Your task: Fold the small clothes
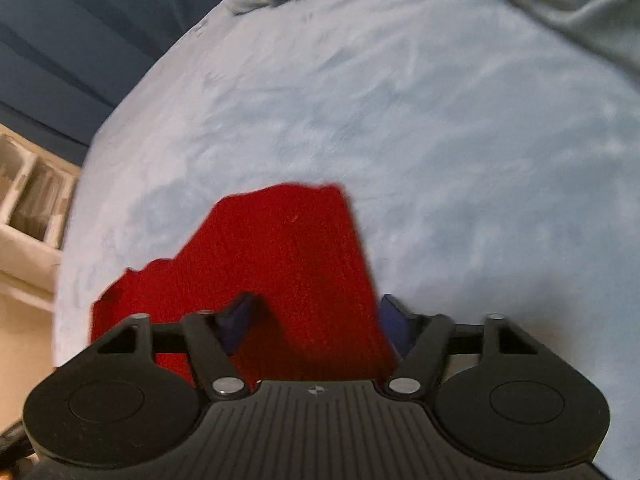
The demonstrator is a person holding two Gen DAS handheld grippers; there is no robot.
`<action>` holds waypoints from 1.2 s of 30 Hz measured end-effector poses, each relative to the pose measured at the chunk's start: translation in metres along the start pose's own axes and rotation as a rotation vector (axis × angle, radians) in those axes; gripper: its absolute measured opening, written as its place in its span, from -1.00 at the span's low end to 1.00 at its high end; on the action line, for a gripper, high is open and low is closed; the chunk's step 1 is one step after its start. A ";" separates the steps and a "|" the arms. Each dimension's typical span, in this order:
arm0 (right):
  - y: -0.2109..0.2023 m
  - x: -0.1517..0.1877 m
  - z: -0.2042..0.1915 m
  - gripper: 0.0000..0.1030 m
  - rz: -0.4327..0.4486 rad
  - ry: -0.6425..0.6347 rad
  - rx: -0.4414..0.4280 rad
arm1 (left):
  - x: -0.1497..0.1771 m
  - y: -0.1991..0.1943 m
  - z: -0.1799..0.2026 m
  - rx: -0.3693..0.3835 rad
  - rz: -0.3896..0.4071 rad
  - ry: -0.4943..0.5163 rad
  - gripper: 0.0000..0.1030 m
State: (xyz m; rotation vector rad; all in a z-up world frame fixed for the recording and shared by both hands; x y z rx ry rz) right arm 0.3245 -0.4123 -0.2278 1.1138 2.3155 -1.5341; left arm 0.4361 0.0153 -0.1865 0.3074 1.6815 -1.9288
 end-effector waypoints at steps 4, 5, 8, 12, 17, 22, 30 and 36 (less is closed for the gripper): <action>-0.044 -0.019 -0.034 -0.81 0.161 -0.138 -0.007 | -0.016 -0.029 -0.013 0.075 0.058 -0.083 -0.74; -0.057 -0.025 -0.043 -0.81 0.203 -0.157 -0.033 | -0.020 -0.043 -0.023 0.093 0.082 -0.114 -0.75; -0.076 -0.035 -0.060 -0.81 0.290 -0.198 -0.058 | -0.023 -0.056 -0.050 0.115 0.103 -0.181 -0.75; -0.019 -0.028 -0.046 -0.81 0.182 -0.163 0.069 | -0.016 -0.008 -0.059 0.054 0.016 -0.180 -0.71; 0.024 -0.007 -0.023 -0.65 0.106 -0.133 0.168 | -0.011 0.018 -0.063 -0.042 0.053 -0.150 0.15; -0.006 -0.007 -0.019 -0.21 0.138 -0.133 0.221 | -0.006 -0.010 -0.077 -0.074 0.129 -0.133 0.60; -0.063 0.049 -0.078 -0.16 0.225 -0.469 0.145 | 0.047 -0.072 -0.036 0.026 0.172 -0.018 0.97; -0.041 0.079 -0.044 -0.89 0.065 -0.448 0.251 | 0.092 -0.059 -0.049 -0.115 0.071 -0.013 1.00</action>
Point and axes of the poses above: each gripper's, at about its wrist camera, not at the fingertips, and y roughly the way its jaws point, z to its right, x to its underside, the point moved 5 cm from there along y, roughly the way its jaws point, and after that the axes turned 15 degrees about -y, right-handed, at the moved point
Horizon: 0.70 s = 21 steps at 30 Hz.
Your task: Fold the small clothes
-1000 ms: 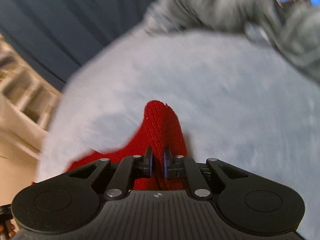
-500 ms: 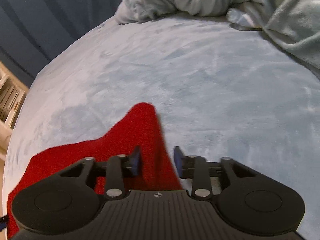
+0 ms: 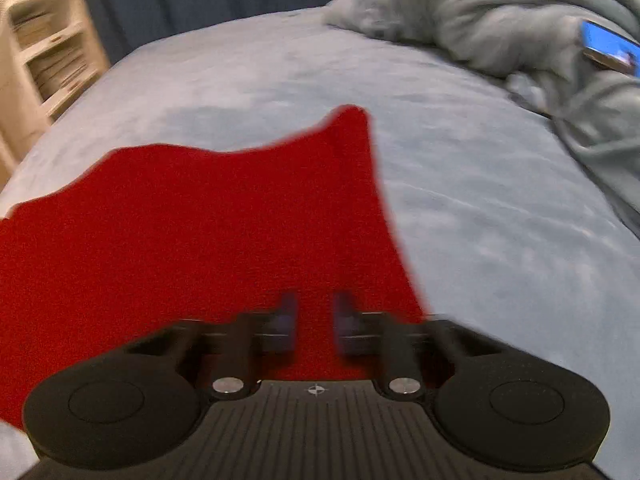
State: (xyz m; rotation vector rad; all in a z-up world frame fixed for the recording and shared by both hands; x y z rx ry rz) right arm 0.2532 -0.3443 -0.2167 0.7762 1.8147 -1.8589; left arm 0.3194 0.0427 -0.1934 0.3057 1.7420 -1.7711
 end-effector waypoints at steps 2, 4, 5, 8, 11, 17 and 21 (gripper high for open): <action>-0.018 0.001 0.013 -0.87 -0.029 0.027 0.020 | 0.001 -0.016 -0.013 -0.020 0.001 -0.004 1.00; -0.047 0.009 0.023 -0.38 -0.060 0.027 0.085 | 0.004 -0.042 -0.024 -0.061 0.046 0.025 0.99; -0.067 0.012 0.025 -0.30 -0.032 0.010 0.071 | 0.007 -0.055 -0.027 -0.071 0.064 0.035 0.99; -0.127 0.023 0.013 0.10 0.058 -0.048 0.006 | 0.020 -0.109 -0.030 -0.057 0.096 0.039 0.99; -0.179 0.035 -0.012 0.30 0.122 -0.092 -0.040 | 0.041 -0.161 -0.022 -0.018 0.116 0.024 0.99; -0.246 0.074 -0.059 0.42 0.172 -0.112 -0.055 | 0.097 -0.229 0.008 0.128 0.092 0.011 0.99; -0.277 0.096 -0.086 0.42 0.182 -0.115 -0.101 | 0.127 -0.251 0.014 0.139 0.114 0.034 0.99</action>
Point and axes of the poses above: each gripper's, at about its wrist camera, not at the fingertips, and y roughly the way its jaws point, z to its right, x to its underside, the point moved 5 cm from there along y, roughly the way its jaws point, and after that the axes turned 15 degrees about -y, right-handed, at the moved point
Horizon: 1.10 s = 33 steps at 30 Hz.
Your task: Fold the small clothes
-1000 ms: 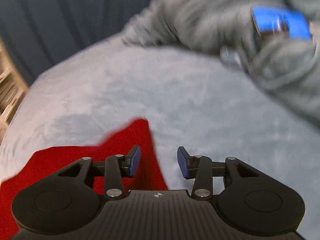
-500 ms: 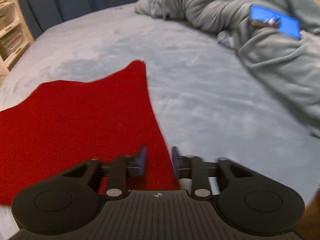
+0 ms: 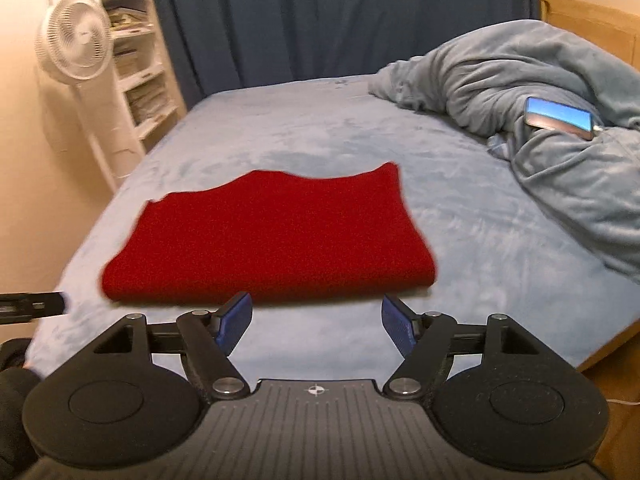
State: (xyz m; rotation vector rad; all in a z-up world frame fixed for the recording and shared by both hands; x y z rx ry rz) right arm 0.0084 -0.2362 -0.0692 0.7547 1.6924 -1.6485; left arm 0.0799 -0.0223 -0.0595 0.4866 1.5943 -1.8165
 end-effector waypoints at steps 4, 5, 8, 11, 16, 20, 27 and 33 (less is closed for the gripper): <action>-0.022 0.004 -0.019 0.43 0.039 -0.030 -0.028 | 0.013 -0.011 0.001 0.001 -0.008 0.002 0.99; -0.025 0.004 -0.022 0.43 0.046 -0.036 -0.028 | 0.014 -0.015 0.000 0.002 -0.001 0.001 0.99; -0.032 0.007 -0.027 0.44 0.054 -0.045 -0.025 | 0.017 -0.023 -0.001 0.002 0.013 0.006 0.99; -0.032 0.010 -0.026 0.44 0.042 -0.026 -0.032 | 0.018 -0.023 -0.004 -0.002 0.013 0.006 0.99; -0.032 0.009 -0.027 0.44 0.042 -0.027 -0.032 | 0.017 -0.026 -0.007 -0.011 0.013 -0.007 0.99; -0.033 0.009 -0.029 0.44 0.049 -0.031 -0.033 | 0.015 -0.026 -0.006 -0.019 -0.003 -0.010 0.99; -0.030 0.009 -0.030 0.44 0.029 -0.035 -0.039 | 0.017 -0.025 -0.008 -0.041 -0.015 -0.008 0.99; -0.027 0.009 -0.032 0.44 0.014 -0.037 -0.039 | 0.018 -0.022 -0.005 -0.053 -0.020 0.018 0.99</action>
Point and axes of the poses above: each gripper's, at about its wrist camera, not at the fingertips, and y roughly the way its jaws point, z to its right, x to its underside, the point moved 5 cm from there along y, roughly the way its jaws point, and after that the axes turned 15 degrees about -y, right-handed, at the moved point
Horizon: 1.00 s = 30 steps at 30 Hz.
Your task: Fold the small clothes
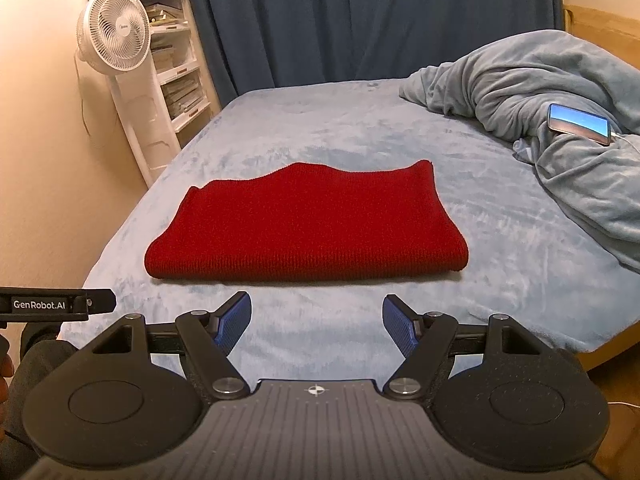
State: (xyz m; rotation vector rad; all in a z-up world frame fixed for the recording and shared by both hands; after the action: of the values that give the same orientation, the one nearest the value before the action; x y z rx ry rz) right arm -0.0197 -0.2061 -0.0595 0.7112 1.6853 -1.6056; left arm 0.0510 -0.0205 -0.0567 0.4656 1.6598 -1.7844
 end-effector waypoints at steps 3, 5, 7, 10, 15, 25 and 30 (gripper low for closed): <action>0.001 0.000 0.000 0.44 -0.005 -0.002 0.003 | 0.001 0.001 0.001 -0.006 -0.004 0.011 0.99; 0.003 -0.001 -0.001 0.44 -0.008 -0.005 0.003 | 0.002 0.002 0.001 -0.006 -0.007 0.015 0.99; 0.004 0.000 -0.001 0.44 -0.013 -0.009 0.000 | 0.002 0.002 0.001 -0.008 -0.009 0.017 0.99; 0.006 0.000 -0.001 0.44 -0.021 -0.012 -0.004 | 0.002 0.003 0.001 -0.010 -0.015 0.019 0.99; 0.007 0.001 0.000 0.44 -0.025 -0.011 -0.006 | 0.003 0.005 0.002 -0.015 -0.016 0.025 0.99; 0.013 0.004 0.002 0.44 -0.042 0.001 -0.012 | 0.005 0.009 0.005 -0.021 -0.028 0.040 0.99; 0.016 0.006 0.002 0.44 -0.052 0.006 -0.015 | 0.007 0.011 0.005 -0.025 -0.037 0.043 0.99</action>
State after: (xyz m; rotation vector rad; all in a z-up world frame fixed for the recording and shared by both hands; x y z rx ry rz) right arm -0.0109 -0.2077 -0.0738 0.6703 1.7319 -1.6259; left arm 0.0544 -0.0271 -0.0692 0.4682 1.7283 -1.7898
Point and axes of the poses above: each gripper's, at about its wrist camera, not at the fingertips, and y roughly the way its jaws point, z to its right, x to its underside, the point moved 5 cm from there along y, roughly the way its jaws point, and after that the axes turned 15 degrees about -y, right-handed, at the moved point
